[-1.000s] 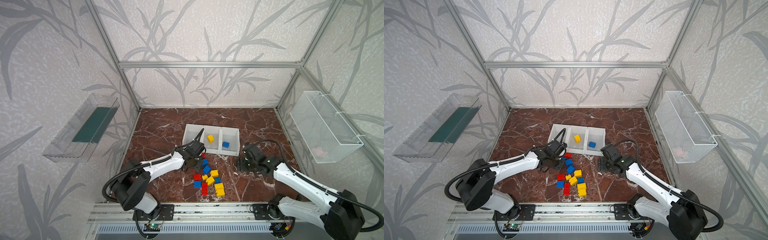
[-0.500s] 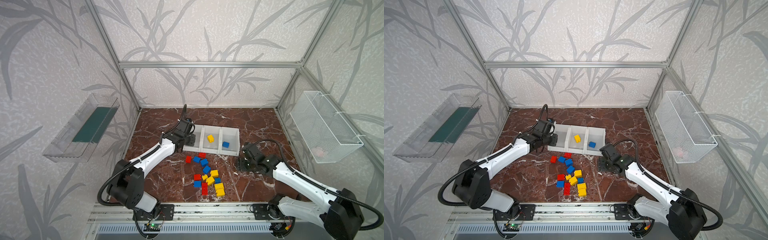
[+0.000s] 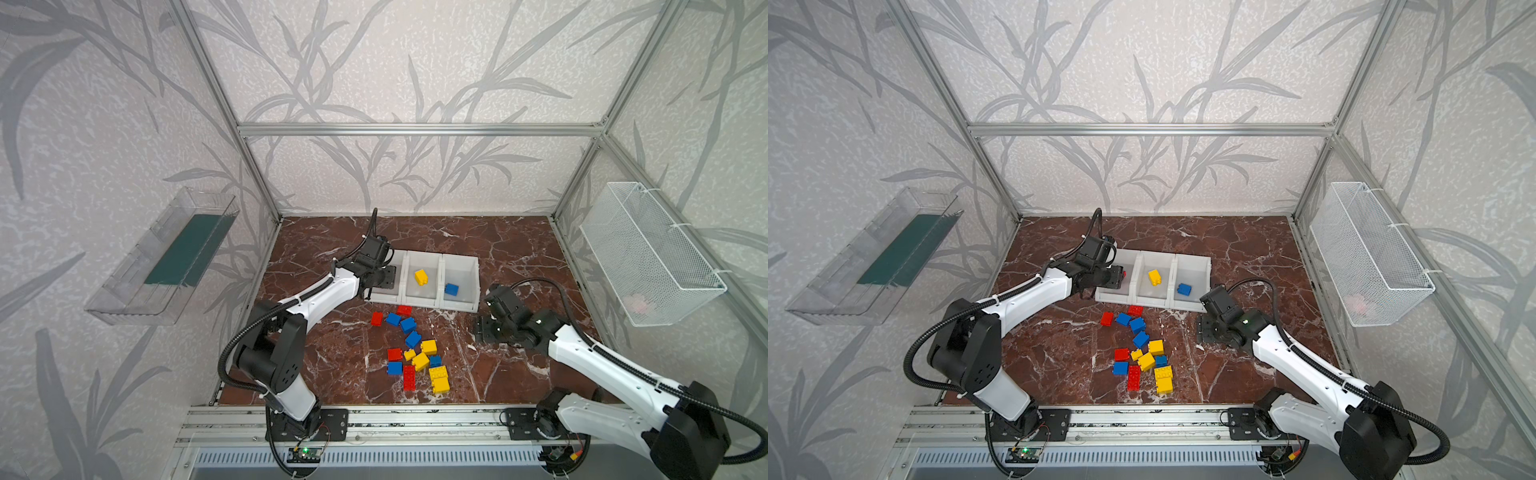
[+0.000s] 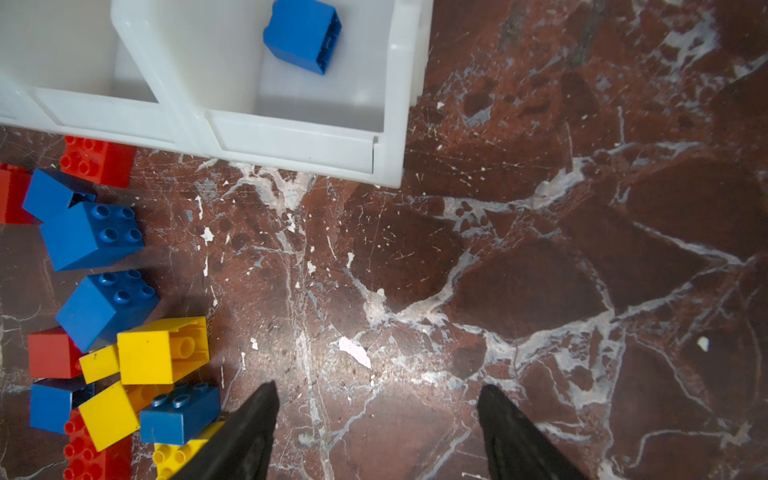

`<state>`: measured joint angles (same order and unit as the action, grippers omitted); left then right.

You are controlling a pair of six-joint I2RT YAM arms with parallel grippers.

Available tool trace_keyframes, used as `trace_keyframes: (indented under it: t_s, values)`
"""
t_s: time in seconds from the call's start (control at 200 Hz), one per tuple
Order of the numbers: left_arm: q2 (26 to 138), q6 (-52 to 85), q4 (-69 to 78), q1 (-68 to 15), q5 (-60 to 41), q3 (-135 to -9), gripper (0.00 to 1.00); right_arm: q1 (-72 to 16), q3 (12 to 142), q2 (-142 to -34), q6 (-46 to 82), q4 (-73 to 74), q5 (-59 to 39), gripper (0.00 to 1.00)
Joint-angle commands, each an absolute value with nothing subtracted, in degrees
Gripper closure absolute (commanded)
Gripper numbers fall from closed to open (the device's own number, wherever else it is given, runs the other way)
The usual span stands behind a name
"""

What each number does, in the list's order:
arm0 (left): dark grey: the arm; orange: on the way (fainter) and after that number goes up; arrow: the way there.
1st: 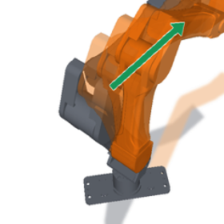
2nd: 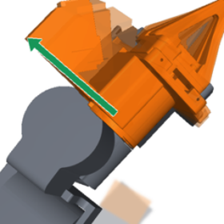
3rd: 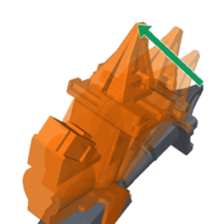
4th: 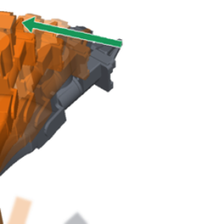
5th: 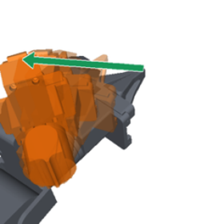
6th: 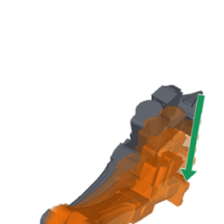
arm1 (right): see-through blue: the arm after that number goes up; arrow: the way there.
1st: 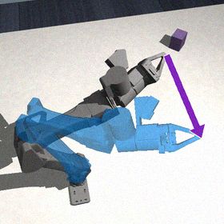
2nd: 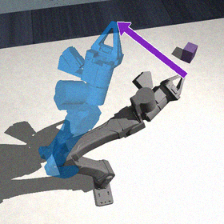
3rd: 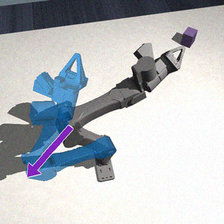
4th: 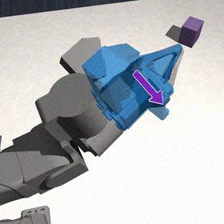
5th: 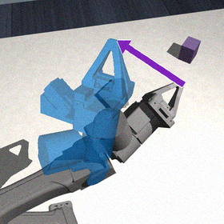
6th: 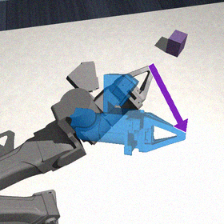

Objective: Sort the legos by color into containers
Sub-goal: 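Carry the red brick into the nearest-end compartment and release it, then grasp a yellow brick with the right gripper while the left gripper withdraws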

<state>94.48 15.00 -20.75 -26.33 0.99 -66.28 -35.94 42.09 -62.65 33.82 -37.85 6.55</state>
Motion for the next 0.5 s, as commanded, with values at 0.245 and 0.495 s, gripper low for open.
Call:
trace_keyframes:
  t_s: [0.245, 0.495]
  values:
    - [86.56, 20.99, -18.27, -26.03, -0.71, -58.46, 0.36, -41.90, 48.83, -68.91, 31.34, -38.50, 6.34, 0.24]
    - [75.21, 23.86, -14.89, -26.04, -0.14, -46.59, 0.35, -49.67, 55.21, -79.83, 30.95, -37.05, 7.54, 0.24]
